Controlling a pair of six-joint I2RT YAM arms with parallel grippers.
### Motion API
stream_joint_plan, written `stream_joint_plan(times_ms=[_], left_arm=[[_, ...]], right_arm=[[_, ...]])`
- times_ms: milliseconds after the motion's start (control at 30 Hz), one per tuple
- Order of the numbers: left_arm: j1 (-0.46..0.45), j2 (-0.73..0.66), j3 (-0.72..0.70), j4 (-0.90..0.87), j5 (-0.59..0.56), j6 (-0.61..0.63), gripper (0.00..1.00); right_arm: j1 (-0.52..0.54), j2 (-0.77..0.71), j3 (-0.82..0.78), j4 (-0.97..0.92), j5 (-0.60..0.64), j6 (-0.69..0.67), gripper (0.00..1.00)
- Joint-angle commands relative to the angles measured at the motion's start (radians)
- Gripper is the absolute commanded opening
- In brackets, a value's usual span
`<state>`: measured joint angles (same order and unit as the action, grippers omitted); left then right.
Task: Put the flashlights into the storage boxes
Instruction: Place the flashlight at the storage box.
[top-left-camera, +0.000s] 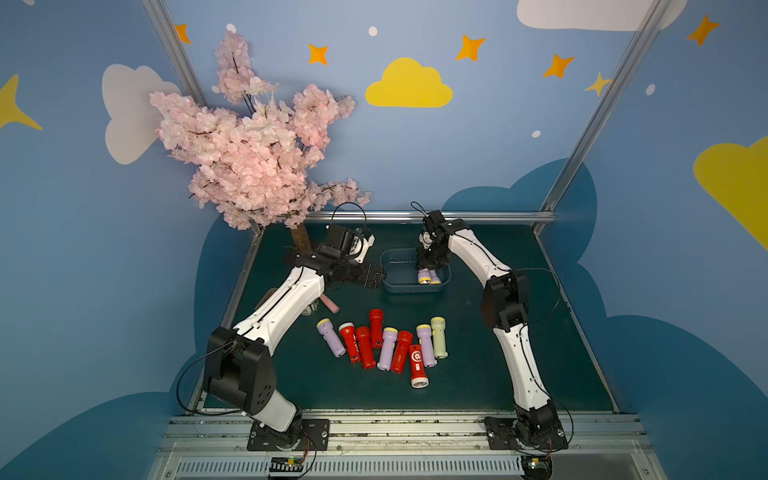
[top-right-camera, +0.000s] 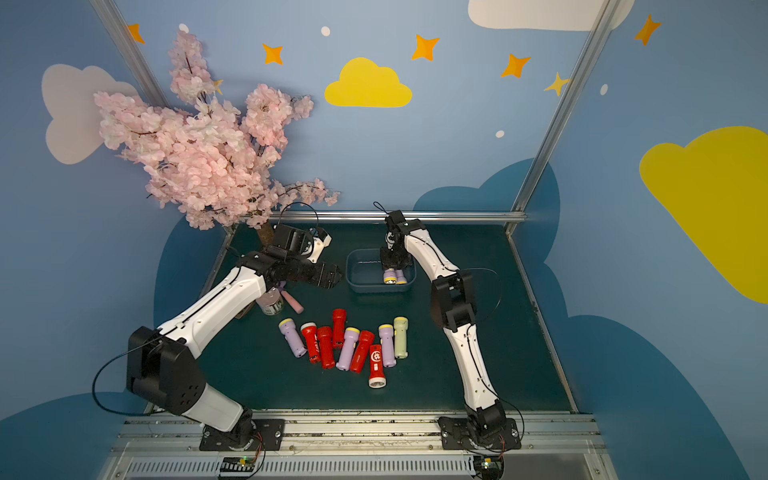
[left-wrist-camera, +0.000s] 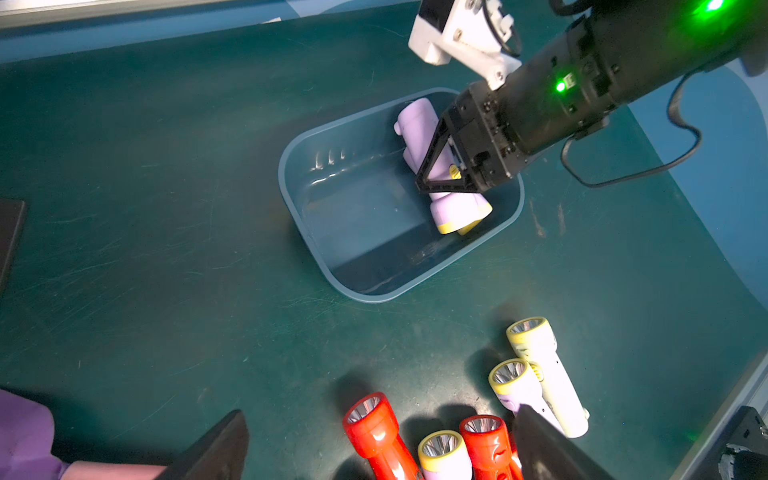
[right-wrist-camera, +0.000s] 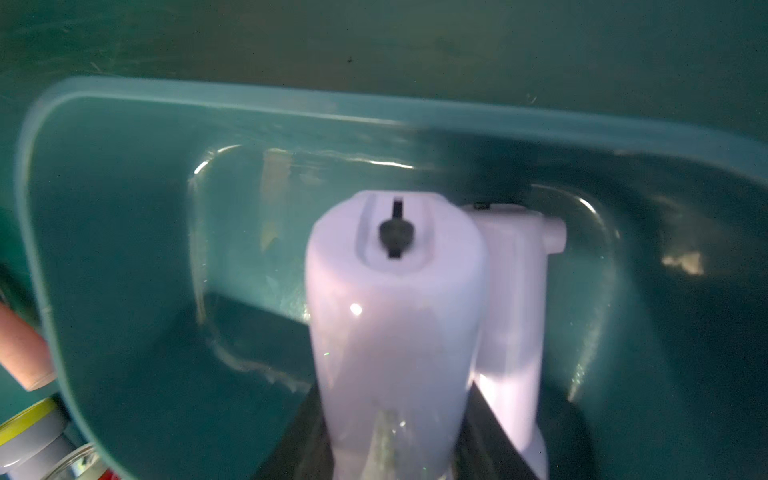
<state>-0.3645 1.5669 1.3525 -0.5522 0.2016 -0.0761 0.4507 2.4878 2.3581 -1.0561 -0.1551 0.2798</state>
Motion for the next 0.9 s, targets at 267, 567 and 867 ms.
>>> stream_joint_plan(times_ms=[267, 567, 867], left_arm=[[0.007, -0.028, -0.015, 0.001, 0.004, -0.014, 0.99], [0.007, -0.027, -0.017, 0.005, 0.008, -0.024, 0.99], [0.007, -0.028, -0.023, 0.006, 0.012, -0.033, 0.99]], right_arm=[[0.002, 0.038, 0.034, -0.038, 0.041, -0.04, 0.37], [0.002, 0.043, 0.033, -0.047, 0.055, -0.05, 0.42], [0.003, 0.0, 0.035, -0.052, 0.058, -0.059, 0.5]])
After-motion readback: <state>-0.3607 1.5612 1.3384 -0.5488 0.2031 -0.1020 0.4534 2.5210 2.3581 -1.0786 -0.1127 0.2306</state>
